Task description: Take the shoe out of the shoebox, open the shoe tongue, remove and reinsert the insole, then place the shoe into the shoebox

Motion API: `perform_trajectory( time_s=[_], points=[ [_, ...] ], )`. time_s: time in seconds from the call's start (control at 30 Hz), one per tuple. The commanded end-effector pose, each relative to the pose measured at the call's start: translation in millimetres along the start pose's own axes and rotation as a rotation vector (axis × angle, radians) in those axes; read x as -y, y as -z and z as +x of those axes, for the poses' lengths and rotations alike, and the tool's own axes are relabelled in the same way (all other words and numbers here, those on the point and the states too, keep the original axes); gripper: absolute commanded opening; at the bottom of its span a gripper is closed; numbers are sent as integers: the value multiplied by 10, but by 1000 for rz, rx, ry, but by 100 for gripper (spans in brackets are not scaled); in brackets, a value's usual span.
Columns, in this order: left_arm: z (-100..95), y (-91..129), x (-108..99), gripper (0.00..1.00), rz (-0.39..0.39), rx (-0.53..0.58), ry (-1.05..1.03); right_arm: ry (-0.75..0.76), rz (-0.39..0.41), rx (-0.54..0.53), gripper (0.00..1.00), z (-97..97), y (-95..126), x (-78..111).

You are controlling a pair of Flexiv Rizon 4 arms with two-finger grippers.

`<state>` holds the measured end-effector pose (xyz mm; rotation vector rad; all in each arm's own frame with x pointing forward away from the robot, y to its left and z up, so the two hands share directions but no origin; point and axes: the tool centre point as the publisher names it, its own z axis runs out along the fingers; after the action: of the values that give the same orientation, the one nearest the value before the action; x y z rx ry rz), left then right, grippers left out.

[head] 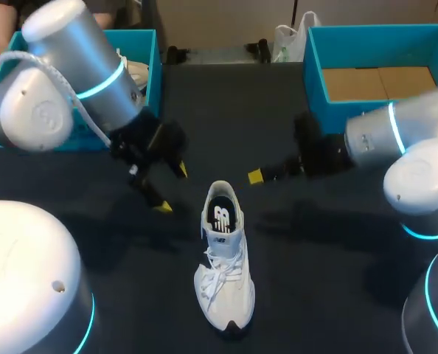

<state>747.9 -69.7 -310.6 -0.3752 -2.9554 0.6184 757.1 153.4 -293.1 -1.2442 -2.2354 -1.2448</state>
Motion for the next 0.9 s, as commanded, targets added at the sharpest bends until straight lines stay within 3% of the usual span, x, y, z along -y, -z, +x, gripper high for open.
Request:
perform_trajectory(
  time_s=[0.03,0.13,0.23,0.33,0.9],
  points=[
    [-25,370,-142,100,-2,8,3,-16,391,142,24,84,160,-84],
    [-93,508,-244,100,-26,29,-15,-30,412,187,0,64,219,-151],
    [-149,667,-359,100,-60,52,-70,-42,433,237,0,60,264,-209],
    [-215,803,-486,100,-97,47,-109,-104,519,288,0,46,291,-248],
    [-249,813,-510,100,-103,42,-137,-122,501,284,0,42,307,-265]
  ],
)
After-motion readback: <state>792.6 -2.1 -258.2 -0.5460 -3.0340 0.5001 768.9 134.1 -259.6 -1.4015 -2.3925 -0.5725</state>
